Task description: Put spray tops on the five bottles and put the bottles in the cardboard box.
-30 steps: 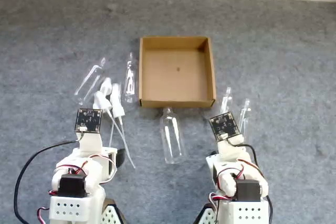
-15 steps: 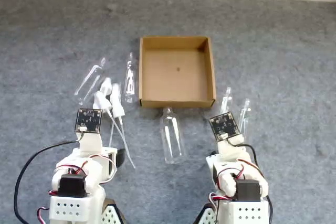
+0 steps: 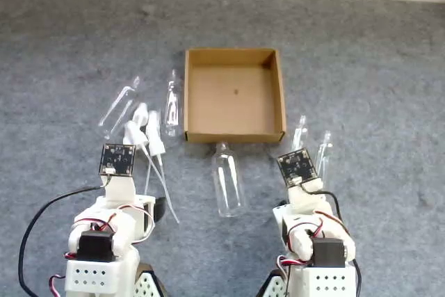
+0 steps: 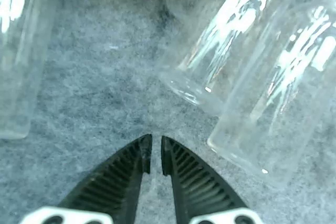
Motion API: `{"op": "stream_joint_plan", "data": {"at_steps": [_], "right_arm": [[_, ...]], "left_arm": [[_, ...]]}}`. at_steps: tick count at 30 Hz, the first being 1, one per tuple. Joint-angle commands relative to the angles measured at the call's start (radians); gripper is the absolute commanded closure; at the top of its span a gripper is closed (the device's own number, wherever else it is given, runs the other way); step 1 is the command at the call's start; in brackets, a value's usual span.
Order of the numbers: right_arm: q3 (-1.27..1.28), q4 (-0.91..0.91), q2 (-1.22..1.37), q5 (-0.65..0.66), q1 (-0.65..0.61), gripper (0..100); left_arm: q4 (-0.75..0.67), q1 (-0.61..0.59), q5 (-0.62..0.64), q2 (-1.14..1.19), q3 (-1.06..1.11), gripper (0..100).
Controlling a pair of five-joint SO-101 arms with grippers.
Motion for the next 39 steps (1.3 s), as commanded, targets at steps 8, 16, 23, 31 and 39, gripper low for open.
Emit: {"op": "stream_joint_plan", "data": {"at_steps": [8,16,23,31,39], "right_arm": [[0.157,0.002,-0.01,0.011,0.012,99.3],[0.157,0.002,-0.01,0.011,0.012,99.3],[0.157,0.002,-0.01,0.011,0.012,99.3],[0.157,0.002,-0.01,0.011,0.012,99.3],[0.157,0.002,-0.01,0.006,0.01,99.3]], "left_arm": [[0.003,-0.008,0.006,-0.007,0.019,78],[0.003,-0.008,0.006,-0.007,0.019,78],[0.003,-0.008,0.006,-0.007,0.019,78],[0.003,-0.008,0.006,-0.007,0.019,78],[0.003,0.019,0.006,-0.007,0.019,78]]}}
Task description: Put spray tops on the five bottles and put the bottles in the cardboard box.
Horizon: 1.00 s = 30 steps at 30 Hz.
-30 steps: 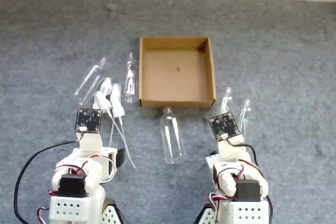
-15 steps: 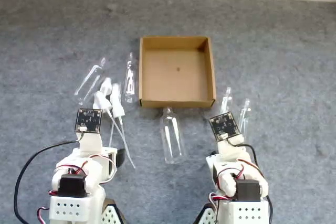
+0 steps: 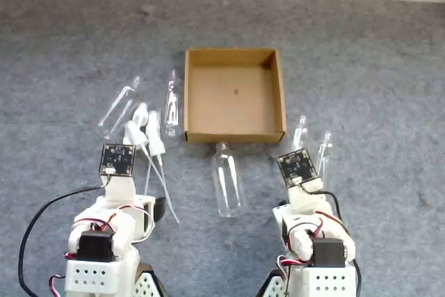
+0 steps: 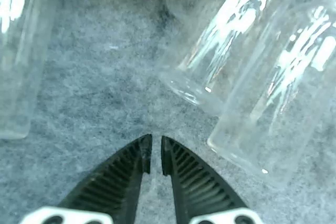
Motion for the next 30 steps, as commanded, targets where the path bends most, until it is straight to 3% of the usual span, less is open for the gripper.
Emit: {"op": "stream_joint_plan", "data": {"at_steps": [1,16,26,30], "right_arm": [[0.157,0.002,-0.01,0.006,0.01,99.3],[0.139,-0.113,-0.01,0.012,0.01,99.3],[-0.311,-0.042,0.012,0.006,0.015,99.1],[-0.478,-0.047,0.245,0.005,0.016,92.4]], "left_arm": [[0.003,0.028,0.006,-0.007,0.019,78],[0.003,0.056,0.011,-0.007,0.019,78],[0.003,0.056,0.011,-0.007,0.019,78],[0.003,0.056,0.009,-0.007,0.019,78]]}}
